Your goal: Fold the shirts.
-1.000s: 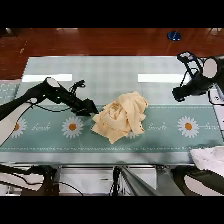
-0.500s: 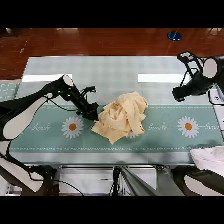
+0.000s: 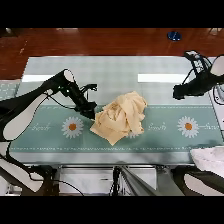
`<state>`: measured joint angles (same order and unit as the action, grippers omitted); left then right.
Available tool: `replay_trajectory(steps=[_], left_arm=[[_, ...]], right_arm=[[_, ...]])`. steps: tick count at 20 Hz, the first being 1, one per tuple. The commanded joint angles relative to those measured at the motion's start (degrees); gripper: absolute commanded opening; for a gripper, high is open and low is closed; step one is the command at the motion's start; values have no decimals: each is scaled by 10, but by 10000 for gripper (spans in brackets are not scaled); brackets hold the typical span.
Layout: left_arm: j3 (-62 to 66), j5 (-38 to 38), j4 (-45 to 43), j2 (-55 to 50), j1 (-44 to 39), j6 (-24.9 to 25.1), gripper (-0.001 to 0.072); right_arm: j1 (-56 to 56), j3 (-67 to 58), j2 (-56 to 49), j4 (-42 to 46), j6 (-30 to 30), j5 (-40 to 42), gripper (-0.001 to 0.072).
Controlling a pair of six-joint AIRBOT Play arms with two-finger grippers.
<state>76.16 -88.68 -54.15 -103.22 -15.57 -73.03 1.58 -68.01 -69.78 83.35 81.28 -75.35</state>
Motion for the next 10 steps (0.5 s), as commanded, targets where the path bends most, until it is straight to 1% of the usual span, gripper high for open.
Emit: replay_trajectory(steps=[1, 4, 7, 8, 10], left_arm=[[4, -10, 12, 23, 0, 15, 29], [4, -9, 16, 36, 0, 24, 29], [4, -9, 16, 37, 0, 32, 29], [4, -9, 16, 37, 0, 34, 29], [4, -8, 16, 37, 0, 34, 29]], right_arm=[[100, 50, 0, -225, -91, 8, 595], [134, 139, 0, -262, -151, 7, 595], [115, 235, 0, -355, -227, 10, 595], [100, 260, 0, -382, -241, 17, 595], [61, 291, 0, -395, -244, 37, 595]])
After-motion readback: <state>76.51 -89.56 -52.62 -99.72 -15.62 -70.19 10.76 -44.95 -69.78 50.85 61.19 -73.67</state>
